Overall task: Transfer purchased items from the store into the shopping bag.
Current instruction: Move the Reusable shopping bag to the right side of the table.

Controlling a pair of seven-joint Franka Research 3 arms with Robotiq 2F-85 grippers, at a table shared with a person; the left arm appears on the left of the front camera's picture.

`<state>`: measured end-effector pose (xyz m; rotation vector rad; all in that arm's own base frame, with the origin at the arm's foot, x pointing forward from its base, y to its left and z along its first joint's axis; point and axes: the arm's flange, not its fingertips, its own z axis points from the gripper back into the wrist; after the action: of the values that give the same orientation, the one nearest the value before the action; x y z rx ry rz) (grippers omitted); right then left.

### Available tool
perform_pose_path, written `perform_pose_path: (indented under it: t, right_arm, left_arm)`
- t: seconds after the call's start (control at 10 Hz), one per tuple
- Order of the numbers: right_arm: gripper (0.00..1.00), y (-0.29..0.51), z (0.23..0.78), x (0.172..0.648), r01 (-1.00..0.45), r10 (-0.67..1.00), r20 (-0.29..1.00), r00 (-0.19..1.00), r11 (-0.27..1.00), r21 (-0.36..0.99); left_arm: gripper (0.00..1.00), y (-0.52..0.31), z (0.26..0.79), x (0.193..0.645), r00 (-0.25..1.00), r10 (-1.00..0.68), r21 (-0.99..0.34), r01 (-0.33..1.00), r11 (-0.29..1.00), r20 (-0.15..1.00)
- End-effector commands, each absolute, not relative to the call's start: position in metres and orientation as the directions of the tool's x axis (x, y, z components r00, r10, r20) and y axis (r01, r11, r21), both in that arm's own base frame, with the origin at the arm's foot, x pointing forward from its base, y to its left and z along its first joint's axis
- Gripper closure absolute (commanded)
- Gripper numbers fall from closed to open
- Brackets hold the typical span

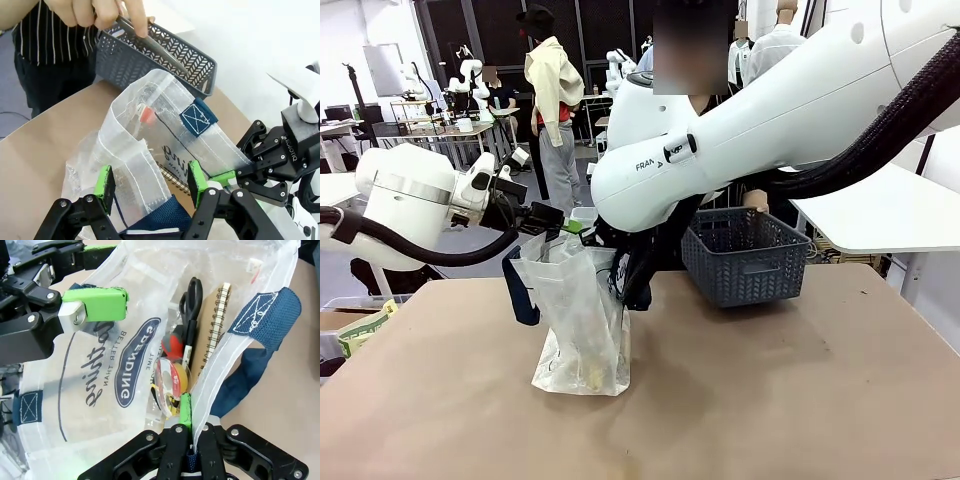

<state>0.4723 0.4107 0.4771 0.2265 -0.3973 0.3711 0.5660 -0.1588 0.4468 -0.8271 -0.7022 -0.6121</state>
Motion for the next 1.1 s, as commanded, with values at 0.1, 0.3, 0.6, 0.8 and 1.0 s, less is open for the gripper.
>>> perform_pose_path:
  t: [0.1, 0.3, 0.6, 0.8, 1.0]
  right_arm:
    - [1.0, 0.411, 0.4764, 0.4723, -0.394, 0.307, 0.415, 0.857, 0.908, 0.142]
    - [1.0, 0.411, 0.4764, 0.4723, -0.394, 0.307, 0.415, 0.857, 0.908, 0.142]
    - [1.0, 0.411, 0.4764, 0.4723, -0.394, 0.307, 0.415, 0.857, 0.908, 0.142]
    - [1.0, 0.411, 0.4764, 0.4723, -0.394, 0.307, 0.415, 0.857, 0.908, 0.142]
    - [1.0, 0.411, 0.4764, 0.4723, -0.394, 0.307, 0.415, 0.857, 0.908, 0.142]
  left_arm:
    - [0.25, -0.1594, 0.4473, 0.5656, 0.619, -0.211, -0.443, 0.722, 0.531, 0.756]
    - [0.25, -0.1594, 0.4473, 0.5656, 0.619, -0.211, -0.443, 0.722, 0.531, 0.756]
    - [0.25, -0.1594, 0.4473, 0.5656, 0.619, -0.211, -0.443, 0.722, 0.531, 0.756]
    - [0.25, -0.1594, 0.4473, 0.5656, 0.619, -0.211, -0.443, 0.722, 0.531, 0.756]
    - [0.25, -0.1594, 0.4473, 0.5656, 0.619, -0.211, -0.443, 0.722, 0.531, 0.756]
